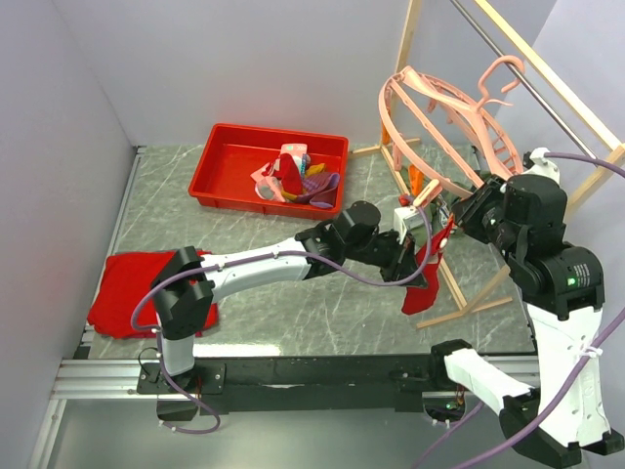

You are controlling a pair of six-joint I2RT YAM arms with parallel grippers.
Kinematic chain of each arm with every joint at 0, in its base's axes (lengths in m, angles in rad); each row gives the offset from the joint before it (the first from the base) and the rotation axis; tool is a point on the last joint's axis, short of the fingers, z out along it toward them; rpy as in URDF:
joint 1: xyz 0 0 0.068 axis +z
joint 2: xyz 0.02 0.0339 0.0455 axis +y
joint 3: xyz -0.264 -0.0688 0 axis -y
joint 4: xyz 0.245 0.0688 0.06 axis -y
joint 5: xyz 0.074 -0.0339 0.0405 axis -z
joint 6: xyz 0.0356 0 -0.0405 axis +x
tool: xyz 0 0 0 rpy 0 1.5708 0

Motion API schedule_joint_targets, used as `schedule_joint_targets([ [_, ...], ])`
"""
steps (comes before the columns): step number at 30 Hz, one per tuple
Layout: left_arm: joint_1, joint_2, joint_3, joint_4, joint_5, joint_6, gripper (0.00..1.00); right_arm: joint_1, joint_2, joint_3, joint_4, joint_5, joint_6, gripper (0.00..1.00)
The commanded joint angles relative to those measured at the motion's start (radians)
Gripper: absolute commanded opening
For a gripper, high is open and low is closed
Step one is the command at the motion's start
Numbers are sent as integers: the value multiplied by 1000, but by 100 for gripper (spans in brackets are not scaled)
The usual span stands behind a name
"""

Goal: Remove the socks clipped to the hanger

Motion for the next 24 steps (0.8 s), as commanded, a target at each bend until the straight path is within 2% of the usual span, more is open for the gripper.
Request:
schedule_joint_targets([
  [1, -1, -42, 7, -26, 22, 4, 1, -11, -15, 0, 51, 18, -1, 0],
  [6, -1, -62, -25, -72, 7, 25, 1, -13, -17, -5, 52, 7, -2, 0],
  [10, -1, -90, -81, -143, -22, 100, 1, -13, -20, -6, 54, -2, 2, 0],
  [14, -20, -181, -164, -220, -183, 183, 1, -13, -23, -9, 52, -10, 2, 0],
  [15, -24, -202, -184, -225, -268, 198, 1, -13, -23, -9, 54, -13, 2, 0],
  [18, -31, -272, -246, -217, -352, 228, 1, -13, -20, -6, 48, -28, 2, 0],
  [24, -29, -305, -227, -246, -338, 202, 1, -14, -23, 0, 34, -19, -8, 0],
])
